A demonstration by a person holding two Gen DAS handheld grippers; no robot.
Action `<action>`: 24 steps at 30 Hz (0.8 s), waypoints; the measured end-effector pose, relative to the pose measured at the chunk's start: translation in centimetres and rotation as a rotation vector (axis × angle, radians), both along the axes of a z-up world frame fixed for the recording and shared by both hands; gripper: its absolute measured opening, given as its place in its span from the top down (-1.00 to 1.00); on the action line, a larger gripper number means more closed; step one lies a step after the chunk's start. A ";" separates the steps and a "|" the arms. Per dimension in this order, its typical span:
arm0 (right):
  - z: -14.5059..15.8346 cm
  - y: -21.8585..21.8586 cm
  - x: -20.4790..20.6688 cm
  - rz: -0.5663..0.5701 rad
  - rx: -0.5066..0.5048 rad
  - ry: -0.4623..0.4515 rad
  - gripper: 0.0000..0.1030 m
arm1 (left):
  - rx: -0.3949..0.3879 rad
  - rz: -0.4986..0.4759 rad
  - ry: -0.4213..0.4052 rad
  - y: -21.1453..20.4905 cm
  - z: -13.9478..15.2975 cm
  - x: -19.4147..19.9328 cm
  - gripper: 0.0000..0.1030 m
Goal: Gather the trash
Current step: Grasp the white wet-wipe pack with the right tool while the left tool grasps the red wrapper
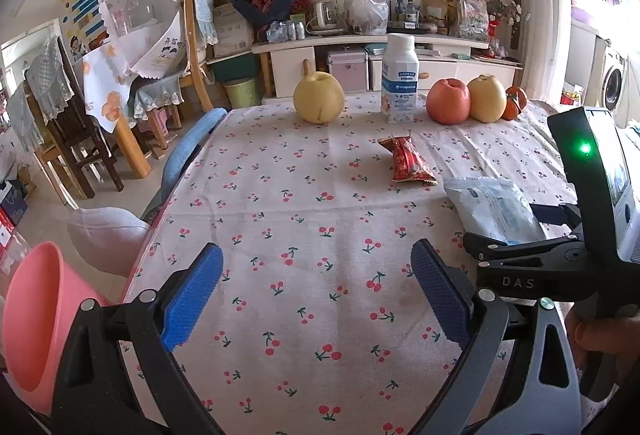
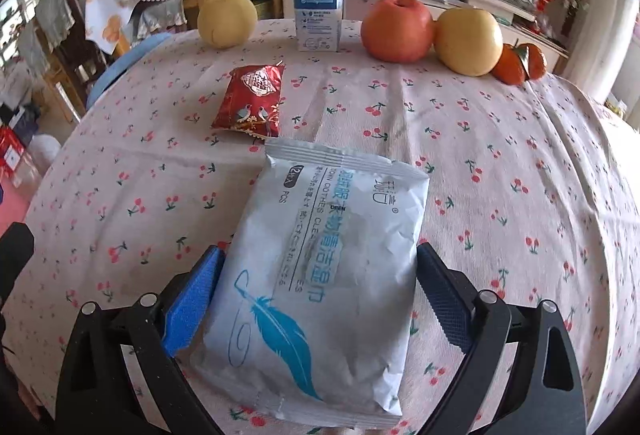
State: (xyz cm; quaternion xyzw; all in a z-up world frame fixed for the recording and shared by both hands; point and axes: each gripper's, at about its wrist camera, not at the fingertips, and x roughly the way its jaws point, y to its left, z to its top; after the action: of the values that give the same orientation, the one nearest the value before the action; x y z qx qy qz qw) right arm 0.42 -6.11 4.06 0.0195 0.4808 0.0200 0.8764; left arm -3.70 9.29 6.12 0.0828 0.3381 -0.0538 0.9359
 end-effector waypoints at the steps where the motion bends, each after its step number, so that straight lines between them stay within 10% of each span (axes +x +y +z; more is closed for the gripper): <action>1: -0.1 -0.1 0.1 0.009 -0.009 -0.003 -0.77 | -0.001 0.000 0.003 -0.1 -0.1 0.1 -0.85; 24: 4.4 -7.1 -2.0 -0.036 0.120 -0.099 -0.52 | -0.096 0.016 0.075 -2.3 -1.7 2.3 -0.85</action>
State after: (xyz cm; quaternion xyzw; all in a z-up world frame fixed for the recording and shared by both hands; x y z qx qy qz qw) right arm -1.53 -13.18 8.44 0.0797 0.4345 0.0338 0.8965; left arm -1.38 7.03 4.42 0.0331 0.3707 -0.0657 0.9258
